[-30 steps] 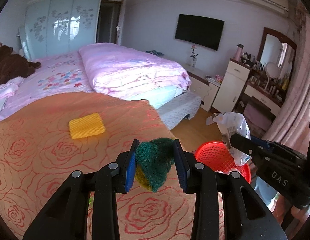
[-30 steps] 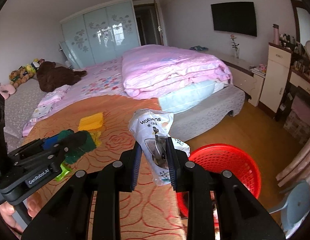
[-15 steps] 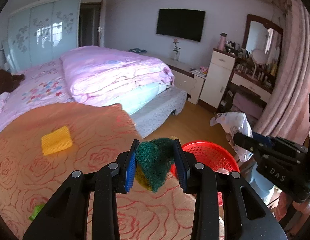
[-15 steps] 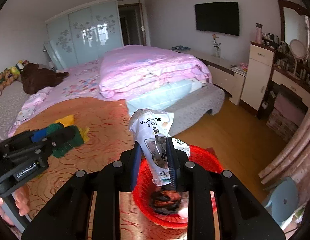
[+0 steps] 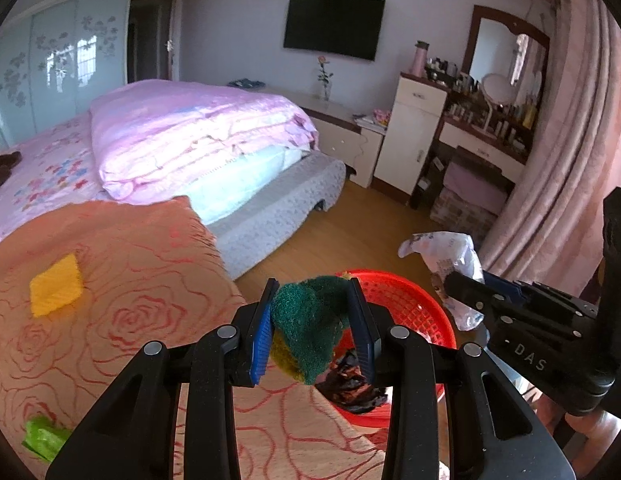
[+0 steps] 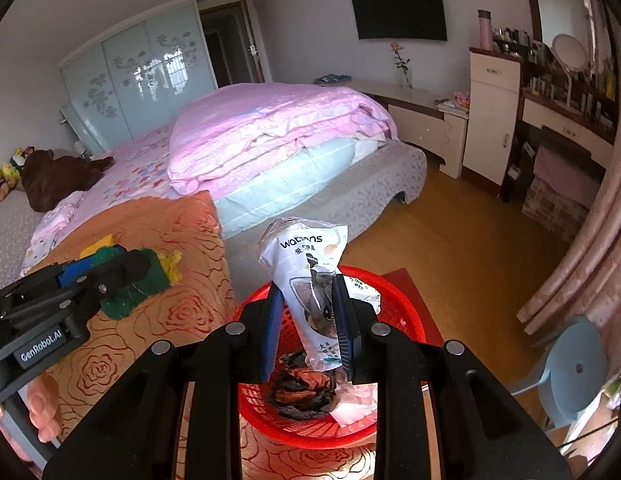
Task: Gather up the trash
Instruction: 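Open both tools to drop the scrubber and packet into the basket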
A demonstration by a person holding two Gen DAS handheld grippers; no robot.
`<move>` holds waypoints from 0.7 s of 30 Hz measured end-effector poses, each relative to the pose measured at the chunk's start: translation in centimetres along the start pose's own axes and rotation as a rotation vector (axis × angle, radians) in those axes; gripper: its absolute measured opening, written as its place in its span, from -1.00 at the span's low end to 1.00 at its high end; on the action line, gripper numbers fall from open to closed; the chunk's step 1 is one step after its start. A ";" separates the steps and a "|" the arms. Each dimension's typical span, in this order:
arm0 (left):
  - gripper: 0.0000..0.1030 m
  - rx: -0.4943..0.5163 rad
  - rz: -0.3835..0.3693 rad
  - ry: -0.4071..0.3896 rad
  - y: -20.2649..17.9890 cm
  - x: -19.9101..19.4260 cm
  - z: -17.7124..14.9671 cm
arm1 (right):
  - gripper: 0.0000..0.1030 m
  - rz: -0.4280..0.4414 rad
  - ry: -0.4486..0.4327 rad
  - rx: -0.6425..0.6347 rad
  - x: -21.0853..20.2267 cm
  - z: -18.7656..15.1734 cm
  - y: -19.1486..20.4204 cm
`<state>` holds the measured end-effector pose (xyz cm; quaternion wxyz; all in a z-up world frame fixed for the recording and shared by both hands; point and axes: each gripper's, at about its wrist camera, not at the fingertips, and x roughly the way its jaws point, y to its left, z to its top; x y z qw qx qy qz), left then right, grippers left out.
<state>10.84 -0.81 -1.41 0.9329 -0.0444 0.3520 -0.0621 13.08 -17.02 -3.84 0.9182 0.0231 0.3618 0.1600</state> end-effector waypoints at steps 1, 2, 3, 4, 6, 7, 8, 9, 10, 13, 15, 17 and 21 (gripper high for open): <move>-0.36 0.004 -0.004 0.006 -0.3 0.3 0.0 | -0.53 -0.002 0.009 0.005 0.3 -0.1 -0.2; -0.36 0.011 -0.012 0.015 -0.7 0.7 -0.1 | -0.53 -0.004 0.017 0.008 0.5 -0.1 -0.3; -0.36 0.017 -0.018 0.025 -1.1 1.2 -0.2 | -0.52 -0.004 0.030 0.018 0.8 -0.3 -0.5; -0.36 0.020 -0.021 0.032 -1.3 1.5 -0.3 | -0.52 -0.005 0.040 0.027 1.2 -0.4 -0.6; -0.36 0.028 -0.027 0.054 -1.8 2.5 -0.5 | -0.52 -0.011 0.052 0.035 1.8 -0.6 -0.9; -0.36 0.033 -0.028 0.062 -2.0 2.9 -0.5 | -0.52 -0.014 0.055 0.037 1.9 -0.6 -1.0; -0.36 0.038 -0.028 0.068 -2.2 3.1 -0.6 | -0.52 -0.018 0.059 0.040 2.1 -0.7 -1.1; -0.36 0.044 -0.026 0.074 -2.3 3.4 -0.6 | -0.52 -0.021 0.063 0.043 2.4 -0.7 -1.4; -0.36 0.050 -0.025 0.080 -2.5 3.8 -0.7 | -0.52 -0.025 0.068 0.046 2.6 -0.8 -1.5; -0.35 0.054 -0.033 0.098 -2.6 4.5 -0.7 | -0.52 -0.031 0.093 0.059 3.3 -1.0 -2.3; -0.33 0.052 -0.041 0.110 -2.6 4.9 -0.8 | -0.52 -0.028 0.107 0.074 3.8 -1.2 -2.7; -0.24 0.046 -0.043 0.121 -2.4 5.2 -0.9 | -0.52 -0.030 0.116 0.081 4.1 -1.4 -3.0; 0.09 0.023 -0.034 0.119 -1.7 5.2 -1.0 | -0.39 -0.034 0.126 0.088 4.6 -1.4 -3.1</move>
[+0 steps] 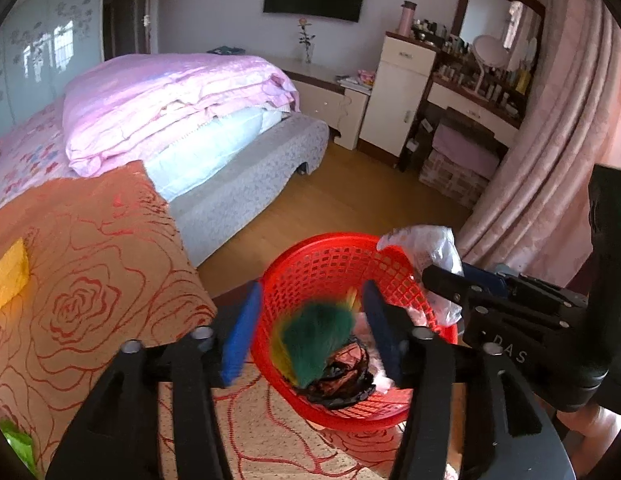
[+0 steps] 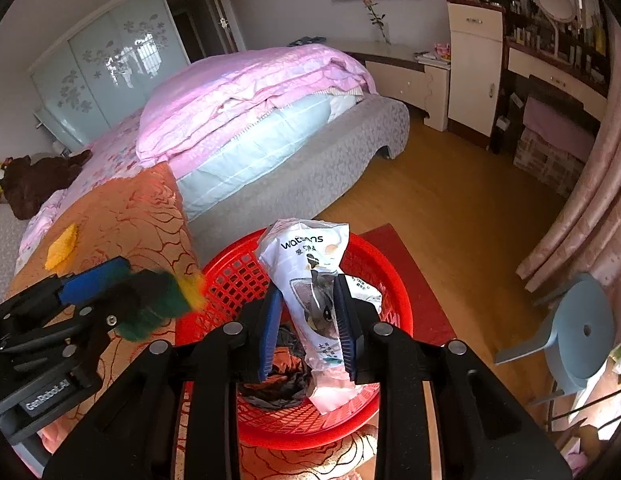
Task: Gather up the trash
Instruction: 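Open both tools to drop the scrubber and packet into the basket, then move both open tools back over the bedspread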
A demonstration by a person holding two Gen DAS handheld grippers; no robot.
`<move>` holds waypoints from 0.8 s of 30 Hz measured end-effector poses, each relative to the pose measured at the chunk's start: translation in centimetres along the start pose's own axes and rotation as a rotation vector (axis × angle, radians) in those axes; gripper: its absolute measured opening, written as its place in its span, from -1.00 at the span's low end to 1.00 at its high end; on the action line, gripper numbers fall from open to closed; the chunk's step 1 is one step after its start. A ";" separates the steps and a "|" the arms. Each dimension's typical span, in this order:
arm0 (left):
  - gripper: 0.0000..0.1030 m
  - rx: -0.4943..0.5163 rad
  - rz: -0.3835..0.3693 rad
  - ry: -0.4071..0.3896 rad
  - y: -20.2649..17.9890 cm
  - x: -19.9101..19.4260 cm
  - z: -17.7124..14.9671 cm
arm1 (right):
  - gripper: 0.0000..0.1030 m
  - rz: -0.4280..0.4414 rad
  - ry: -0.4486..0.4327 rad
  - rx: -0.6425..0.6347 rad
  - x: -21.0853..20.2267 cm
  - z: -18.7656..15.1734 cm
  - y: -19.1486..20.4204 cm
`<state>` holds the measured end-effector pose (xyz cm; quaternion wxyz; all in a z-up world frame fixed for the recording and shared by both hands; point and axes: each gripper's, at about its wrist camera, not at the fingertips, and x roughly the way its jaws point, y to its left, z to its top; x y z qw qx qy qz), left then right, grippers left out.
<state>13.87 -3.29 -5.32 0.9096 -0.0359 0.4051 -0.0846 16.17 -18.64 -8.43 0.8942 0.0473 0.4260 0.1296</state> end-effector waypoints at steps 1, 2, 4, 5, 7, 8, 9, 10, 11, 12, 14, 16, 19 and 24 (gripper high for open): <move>0.15 -0.007 0.000 -0.006 0.2 -0.1 0.0 | -0.33 -0.001 0.000 0.003 0.1 -0.1 0.0; 0.20 -0.013 -0.001 -0.011 0.3 -0.3 0.0 | -0.28 -0.002 0.001 0.004 0.1 -0.1 0.0; 0.24 -0.017 0.002 -0.016 0.5 -0.5 0.0 | -0.24 -0.003 0.003 0.003 0.2 -0.3 0.2; 0.25 -0.019 0.005 -0.018 0.7 -0.6 0.0 | -0.22 -0.003 0.003 0.002 0.1 -0.3 0.2; 0.26 -0.029 0.009 -0.022 1.1 -0.9 -0.1 | -0.21 -0.005 0.001 -0.002 0.1 -0.3 0.3; 0.27 -0.036 0.012 -0.024 1.3 -1.0 -0.1 | -0.21 -0.007 -0.001 -0.005 0.1 -0.3 0.4; 0.27 -0.042 0.013 -0.026 1.5 -1.2 -0.2 | -0.20 -0.008 -0.002 -0.008 0.0 -0.3 0.4; 0.27 -0.048 0.016 -0.029 1.8 -1.3 -0.3 | -0.20 -0.008 -0.003 -0.010 0.0 -0.3 0.4; 0.28 -0.055 0.022 -0.032 2.1 -1.5 -0.3 | -0.20 -0.008 -0.006 -0.014 0.0 -0.4 0.5; 0.28 -0.060 0.029 -0.036 2.3 -1.7 -0.4 | -0.20 -0.008 -0.008 -0.018 -0.1 -0.4 0.6; 0.28 -0.063 0.039 -0.045 2.7 -2.1 -0.5 | -0.19 -0.009 -0.014 -0.025 -0.2 -0.4 1.0; 0.28 -0.067 0.052 -0.056 3.0 -2.6 -0.7 | -0.17 -0.011 -0.020 -0.032 -0.3 -0.4 1.3; 0.29 -0.077 0.063 -0.068 3.3 -3.2 -0.9 | -0.06 -0.016 -0.038 -0.041 -0.7 -0.6 1.8; 0.29 -0.092 0.106 -0.087 4.4 -4.4 -1.5 | 0.15 -0.013 -0.061 -0.051 -1.2 -0.6 2.4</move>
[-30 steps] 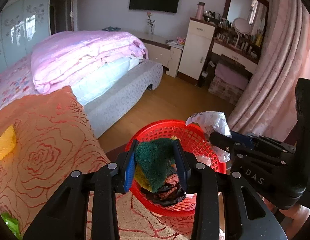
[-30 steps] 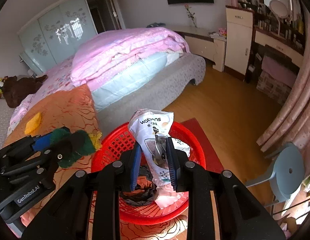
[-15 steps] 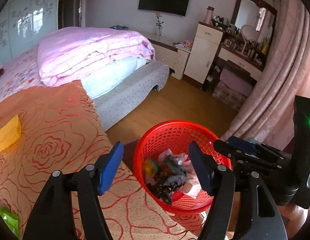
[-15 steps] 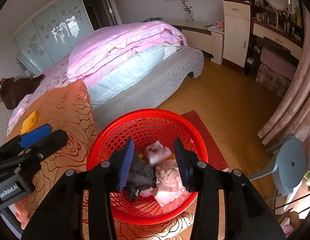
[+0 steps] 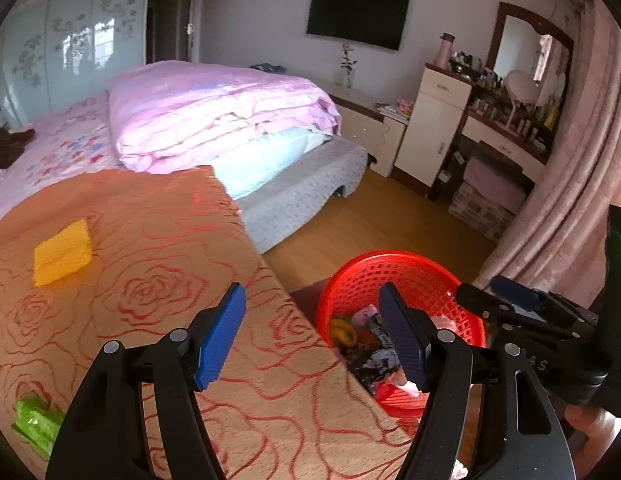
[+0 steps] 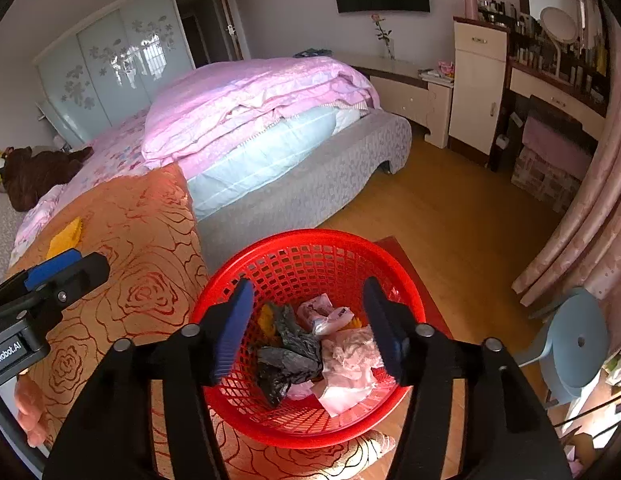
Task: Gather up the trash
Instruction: 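Move both open tools back over the bedspread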
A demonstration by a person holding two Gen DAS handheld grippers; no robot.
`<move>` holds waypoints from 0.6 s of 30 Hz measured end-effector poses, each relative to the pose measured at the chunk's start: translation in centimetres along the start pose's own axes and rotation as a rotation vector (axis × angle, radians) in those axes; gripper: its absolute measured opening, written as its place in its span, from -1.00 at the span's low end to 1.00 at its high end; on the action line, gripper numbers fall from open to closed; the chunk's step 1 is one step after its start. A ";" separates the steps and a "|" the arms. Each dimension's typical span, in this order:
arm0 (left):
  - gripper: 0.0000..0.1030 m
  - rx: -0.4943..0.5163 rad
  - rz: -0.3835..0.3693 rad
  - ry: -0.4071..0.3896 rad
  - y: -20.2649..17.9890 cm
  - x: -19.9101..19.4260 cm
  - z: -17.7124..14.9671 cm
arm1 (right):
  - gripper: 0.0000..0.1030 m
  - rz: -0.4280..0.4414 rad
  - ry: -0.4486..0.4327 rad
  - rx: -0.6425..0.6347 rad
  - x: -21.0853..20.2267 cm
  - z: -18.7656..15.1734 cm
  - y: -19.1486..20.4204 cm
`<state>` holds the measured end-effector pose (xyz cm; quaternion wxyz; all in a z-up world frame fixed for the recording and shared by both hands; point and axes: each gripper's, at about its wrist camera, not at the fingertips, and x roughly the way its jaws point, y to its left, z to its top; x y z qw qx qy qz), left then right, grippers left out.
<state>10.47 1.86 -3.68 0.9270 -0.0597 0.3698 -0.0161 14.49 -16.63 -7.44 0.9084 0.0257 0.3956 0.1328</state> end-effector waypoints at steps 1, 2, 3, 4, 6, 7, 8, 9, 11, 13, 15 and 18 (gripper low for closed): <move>0.30 -0.002 0.007 -0.002 0.2 -0.1 -0.1 | 0.16 0.004 -0.003 -0.001 -0.1 0.0 0.1; 0.31 -0.006 0.016 -0.003 0.5 -0.3 -0.2 | 0.19 0.010 -0.007 -0.002 -0.2 0.0 0.4; 0.31 -0.010 0.023 -0.004 0.8 -0.4 -0.3 | 0.21 0.015 -0.010 -0.004 -0.4 -0.1 0.5; 0.32 -0.019 0.029 -0.004 1.1 -0.6 -0.5 | 0.23 0.019 -0.012 -0.006 -0.5 -0.1 0.7; 0.32 -0.033 0.040 0.002 1.8 -0.8 -0.9 | 0.29 0.029 -0.021 -0.012 -0.9 -0.1 1.2; 0.32 -0.033 0.051 0.004 2.0 -0.9 -1.1 | 0.30 0.033 -0.025 -0.015 -1.1 -0.2 1.5; 0.32 -0.031 0.061 0.004 2.3 -1.0 -1.3 | 0.33 0.037 -0.029 -0.017 -1.2 -0.2 1.7; 0.32 -0.029 0.076 0.003 2.5 -1.1 -1.5 | 0.35 0.045 -0.031 -0.021 -1.4 -0.3 2.0; 0.32 -0.030 0.099 -0.001 3.2 -1.5 -1.8 | 0.36 0.061 -0.035 -0.035 -1.7 -0.3 2.8; 0.32 -0.037 0.124 -0.007 4.1 -2.0 -2.0 | 0.36 0.075 -0.037 -0.048 -2.0 -0.4 3.5; 0.32 -0.043 0.144 -0.012 4.9 -2.5 -2.2 | 0.37 0.091 -0.039 -0.062 -2.2 -0.5 4.3; 0.32 -0.058 0.182 -0.022 6.5 -3.5 -2.5 | 0.38 0.111 -0.041 -0.082 -2.6 -0.7 5.3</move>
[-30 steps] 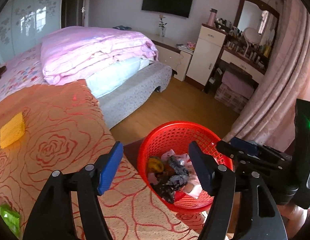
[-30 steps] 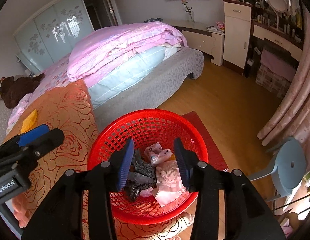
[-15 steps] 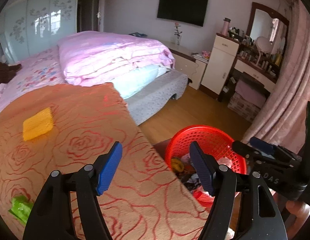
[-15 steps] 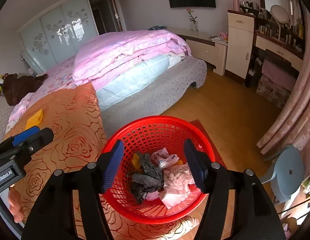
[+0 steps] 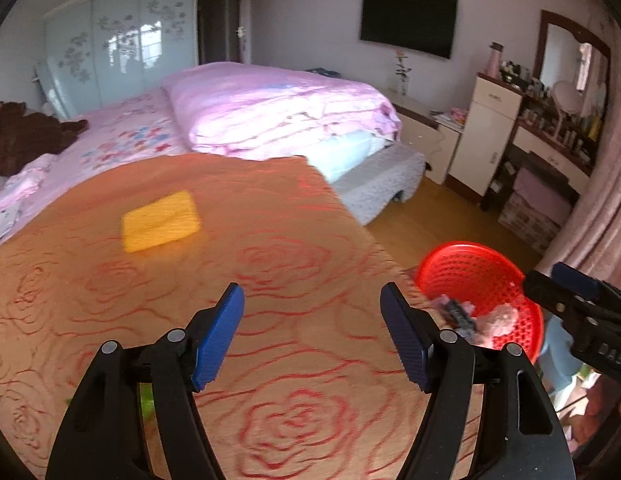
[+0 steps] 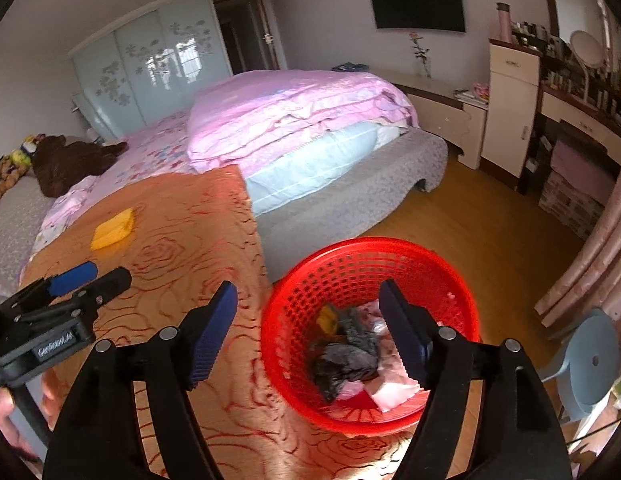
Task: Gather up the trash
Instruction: 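Move both open tools back over the bedspread, then grasp the green snack wrapper with the left tool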
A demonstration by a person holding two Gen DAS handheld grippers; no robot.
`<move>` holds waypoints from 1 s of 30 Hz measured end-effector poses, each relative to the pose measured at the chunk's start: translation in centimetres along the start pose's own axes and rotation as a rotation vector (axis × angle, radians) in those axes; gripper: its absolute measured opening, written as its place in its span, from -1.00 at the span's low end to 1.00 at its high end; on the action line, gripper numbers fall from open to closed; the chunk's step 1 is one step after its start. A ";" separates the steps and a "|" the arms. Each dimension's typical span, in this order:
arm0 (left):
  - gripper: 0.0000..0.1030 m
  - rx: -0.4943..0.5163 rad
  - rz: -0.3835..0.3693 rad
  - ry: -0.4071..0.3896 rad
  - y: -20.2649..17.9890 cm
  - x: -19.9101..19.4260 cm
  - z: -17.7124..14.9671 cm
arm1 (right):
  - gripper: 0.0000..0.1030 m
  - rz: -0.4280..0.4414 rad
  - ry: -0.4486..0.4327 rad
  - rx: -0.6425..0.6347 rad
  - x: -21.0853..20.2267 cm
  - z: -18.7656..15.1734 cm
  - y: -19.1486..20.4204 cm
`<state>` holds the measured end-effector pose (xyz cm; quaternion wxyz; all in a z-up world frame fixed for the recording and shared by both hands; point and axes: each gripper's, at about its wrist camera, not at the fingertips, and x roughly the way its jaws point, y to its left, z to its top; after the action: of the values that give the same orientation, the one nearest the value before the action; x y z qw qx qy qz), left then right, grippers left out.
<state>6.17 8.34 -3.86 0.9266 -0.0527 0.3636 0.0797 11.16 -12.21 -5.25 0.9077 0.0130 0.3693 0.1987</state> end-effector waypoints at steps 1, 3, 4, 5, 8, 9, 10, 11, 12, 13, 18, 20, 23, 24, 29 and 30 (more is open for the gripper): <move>0.32 -0.008 0.011 -0.005 0.7 -0.3 0.0 | 0.38 0.006 0.001 -0.007 0.0 0.0 0.3; 0.32 -0.019 0.034 -0.014 2.1 -1.0 -0.2 | 0.39 0.015 0.001 -0.016 -0.1 -0.1 0.7; 0.32 -0.023 0.044 -0.018 2.8 -1.3 -0.3 | 0.39 0.017 0.002 -0.020 -0.2 -0.2 0.9; 0.32 -0.028 0.048 -0.019 3.3 -1.6 -0.2 | 0.39 0.018 0.003 -0.022 -0.2 -0.3 1.0; 0.32 -0.047 0.065 -0.031 5.3 -2.6 -0.3 | 0.39 0.017 0.009 -0.025 0.0 -0.4 1.2; 0.32 -0.050 0.073 -0.037 5.8 -3.0 -0.3 | 0.39 0.016 0.013 -0.026 0.1 -0.5 1.2; 0.32 -0.053 0.083 -0.043 6.5 -3.4 -0.3 | 0.39 0.017 0.015 -0.026 0.1 -0.5 1.2; 0.32 -0.052 0.099 -0.050 7.3 -3.8 -0.3 | 0.39 0.018 0.015 -0.027 0.1 -0.5 1.3; 0.32 -0.048 0.118 -0.057 8.1 -4.1 -0.4 | 0.39 0.019 0.014 -0.030 0.0 -0.6 1.5; 0.32 -0.046 0.127 -0.060 8.6 -4.4 -0.5 | 0.39 0.020 0.014 -0.032 0.0 -0.6 1.6; 0.32 -0.078 0.115 -0.027 12.2 -4.3 -1.8 | 0.39 0.020 0.025 -0.039 0.3 -0.9 1.8; 0.32 -0.078 0.103 -0.009 12.8 -4.1 -2.6 | 0.39 0.020 0.032 -0.041 0.6 -1.1 1.9; 0.32 -0.058 0.084 0.016 12.8 -3.7 -3.7 | 0.39 0.020 0.040 -0.045 0.8 -1.3 2.1; 0.32 -0.048 0.080 0.026 12.7 -3.6 -4.2 | 0.39 0.019 0.042 -0.046 0.9 -1.3 2.1; 0.32 -0.055 0.054 0.071 12.8 -2.9 -5.5 | 0.39 0.020 0.050 -0.048 1.1 -1.5 2.3; 0.32 -0.062 0.058 0.067 12.9 -3.0 -5.5 | 0.39 0.021 0.051 -0.049 1.1 -1.5 2.2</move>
<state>-2.04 19.82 -6.38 0.9091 -0.0736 0.3932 0.1161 10.07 -9.93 -6.70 0.8960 -0.0103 0.3872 0.2171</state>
